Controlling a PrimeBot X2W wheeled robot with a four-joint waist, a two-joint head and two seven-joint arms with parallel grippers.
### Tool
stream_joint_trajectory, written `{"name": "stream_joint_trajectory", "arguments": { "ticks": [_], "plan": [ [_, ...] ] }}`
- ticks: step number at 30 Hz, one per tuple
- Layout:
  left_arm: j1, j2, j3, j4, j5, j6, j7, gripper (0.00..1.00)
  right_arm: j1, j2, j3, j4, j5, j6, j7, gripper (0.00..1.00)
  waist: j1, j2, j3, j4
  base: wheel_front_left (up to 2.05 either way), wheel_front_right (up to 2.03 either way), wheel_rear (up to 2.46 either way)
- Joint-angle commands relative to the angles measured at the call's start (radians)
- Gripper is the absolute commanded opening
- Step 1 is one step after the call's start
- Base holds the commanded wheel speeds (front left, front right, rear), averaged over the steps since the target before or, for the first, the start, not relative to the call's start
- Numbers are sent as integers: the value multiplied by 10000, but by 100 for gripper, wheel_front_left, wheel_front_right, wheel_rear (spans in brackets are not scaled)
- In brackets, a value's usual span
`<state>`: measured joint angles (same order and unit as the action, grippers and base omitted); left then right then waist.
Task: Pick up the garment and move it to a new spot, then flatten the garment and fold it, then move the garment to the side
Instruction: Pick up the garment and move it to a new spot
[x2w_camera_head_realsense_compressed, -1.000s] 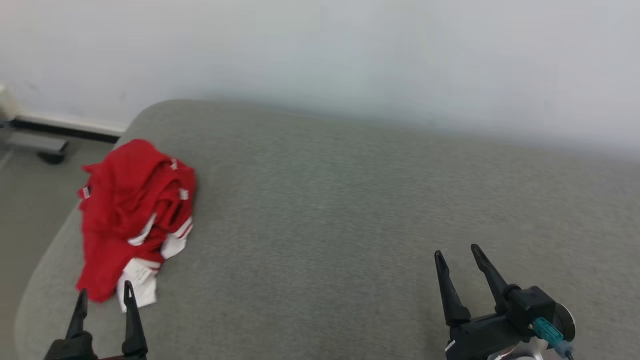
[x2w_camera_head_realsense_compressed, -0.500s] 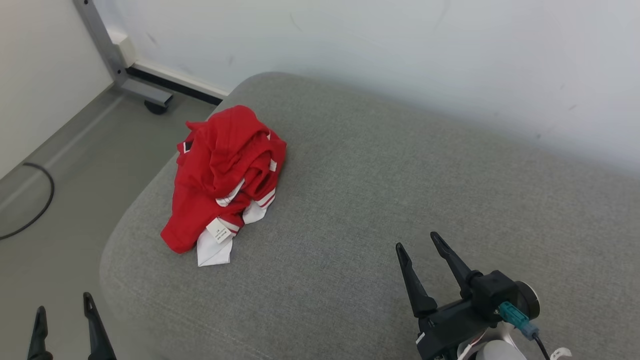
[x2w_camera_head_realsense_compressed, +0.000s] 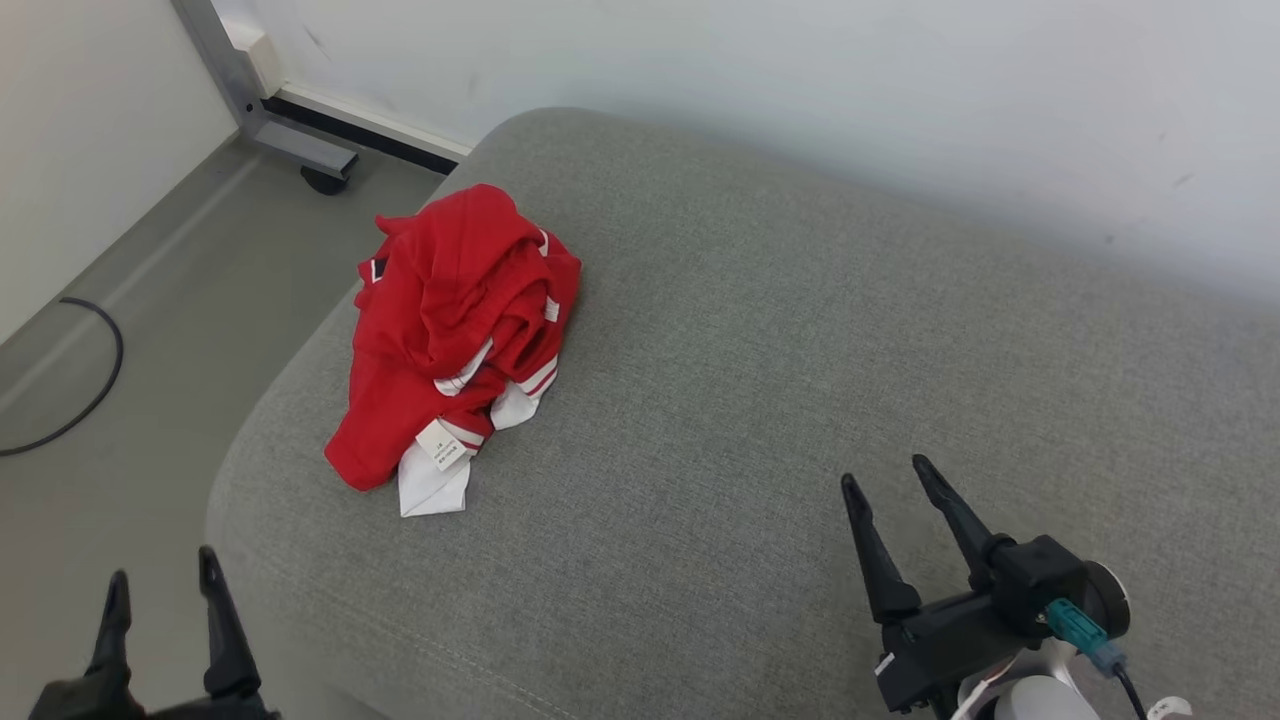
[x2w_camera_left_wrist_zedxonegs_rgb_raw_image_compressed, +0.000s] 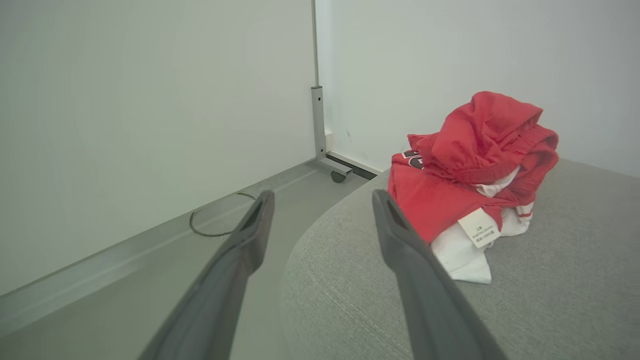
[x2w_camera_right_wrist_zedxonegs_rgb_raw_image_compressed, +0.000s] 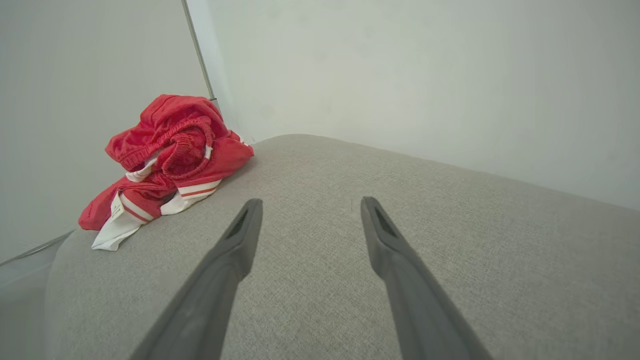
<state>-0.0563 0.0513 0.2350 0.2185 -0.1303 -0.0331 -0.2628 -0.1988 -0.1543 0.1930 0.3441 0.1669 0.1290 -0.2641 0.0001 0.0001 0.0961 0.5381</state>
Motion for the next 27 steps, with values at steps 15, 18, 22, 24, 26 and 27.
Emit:
{"name": "stream_joint_trajectory", "arguments": {
  "ticks": [15, 18, 22, 24, 26, 27],
  "plan": [
    [-3513, 1014, 133, 2403, -462, -936, -32, 100, -520, -955, 8, -581, -10, 33, -4, 100, -1, -1, 1600, -1372, 0, 0, 0],
    [-4411, 1382, -40, 3049, -721, -983, -30, 100, -668, -1110, 5, -665, 157, 33, -2, 100, -1, -1, 1945, -1658, 0, 0, 0],
    [-5531, 1913, -845, 3989, -1264, -971, -29, 100, -850, -1323, 138, -718, 351, 33, -4, 100, -1, -1, 2328, -2059, 0, 0, 0],
    [-5975, 2302, -1317, 4414, -1693, -955, -2, 100, -967, -1459, 237, -787, 363, 33, -4, 100, -1, -1, 2490, -2257, 0, 0, 0],
    [-6385, 2625, -1828, 4790, -2067, -957, 124, 100, -1031, -1515, 325, -852, 383, 33, -4, 100, -1, -1, 2626, -2454, 0, 0, 0],
    [-6576, 2749, -2007, 4979, -2227, -957, 198, 100, -1056, -1555, 338, -881, 399, 33, -4, 100, -1, -1, 2679, -2540, 0, 0, 0]
  ]
}}
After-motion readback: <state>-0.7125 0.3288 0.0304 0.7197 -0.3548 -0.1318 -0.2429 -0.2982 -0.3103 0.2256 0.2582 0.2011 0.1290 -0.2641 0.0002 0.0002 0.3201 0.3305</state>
